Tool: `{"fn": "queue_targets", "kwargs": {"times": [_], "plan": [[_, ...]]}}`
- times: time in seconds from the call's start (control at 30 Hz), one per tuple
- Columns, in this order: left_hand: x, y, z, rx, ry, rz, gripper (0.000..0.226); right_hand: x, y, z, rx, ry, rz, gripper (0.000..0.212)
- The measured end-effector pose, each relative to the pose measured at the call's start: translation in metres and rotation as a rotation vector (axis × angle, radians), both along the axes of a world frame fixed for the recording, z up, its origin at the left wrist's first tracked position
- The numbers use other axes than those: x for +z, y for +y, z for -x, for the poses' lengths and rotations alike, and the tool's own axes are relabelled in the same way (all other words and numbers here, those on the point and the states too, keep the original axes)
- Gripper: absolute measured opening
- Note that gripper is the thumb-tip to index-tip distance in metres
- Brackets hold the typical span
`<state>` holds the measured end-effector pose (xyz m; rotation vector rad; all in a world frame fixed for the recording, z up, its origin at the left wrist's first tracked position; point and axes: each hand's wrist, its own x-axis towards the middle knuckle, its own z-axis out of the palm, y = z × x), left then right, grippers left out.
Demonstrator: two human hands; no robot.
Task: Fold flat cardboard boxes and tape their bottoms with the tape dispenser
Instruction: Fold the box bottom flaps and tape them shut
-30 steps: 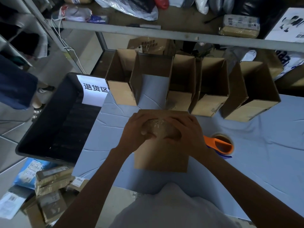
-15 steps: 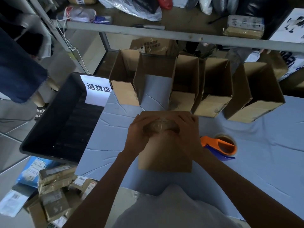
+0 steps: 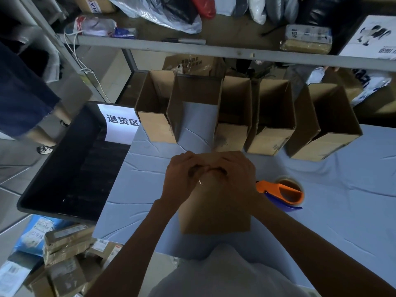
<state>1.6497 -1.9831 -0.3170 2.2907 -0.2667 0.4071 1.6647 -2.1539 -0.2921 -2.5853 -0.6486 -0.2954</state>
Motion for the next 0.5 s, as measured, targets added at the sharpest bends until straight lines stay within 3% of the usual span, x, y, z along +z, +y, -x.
{"fn": "queue_targets", "kwargs": {"times": [0.1,0.23,0.33,0.4,0.5], "plan": [[0.003,-0.005,0.001,0.018,-0.029,0.003,0.015,-0.012,-0.002,0.001,-0.027,0.114,-0.119,0.016],[-0.003,-0.008,-0.002,0.050,0.007,-0.030,0.007,-0.023,-0.001,-0.007,-0.152,0.210,-0.165,0.044],[0.000,-0.002,-0.006,0.051,0.032,-0.015,0.011,-0.016,-0.009,-0.007,-0.105,0.124,-0.163,0.032],[0.001,0.001,-0.009,0.067,0.006,-0.071,0.002,-0.018,-0.015,-0.008,-0.068,0.094,-0.204,0.036],[0.005,-0.003,-0.009,0.096,-0.039,-0.126,0.015,-0.024,-0.018,-0.008,-0.034,0.102,-0.164,0.030]]}}
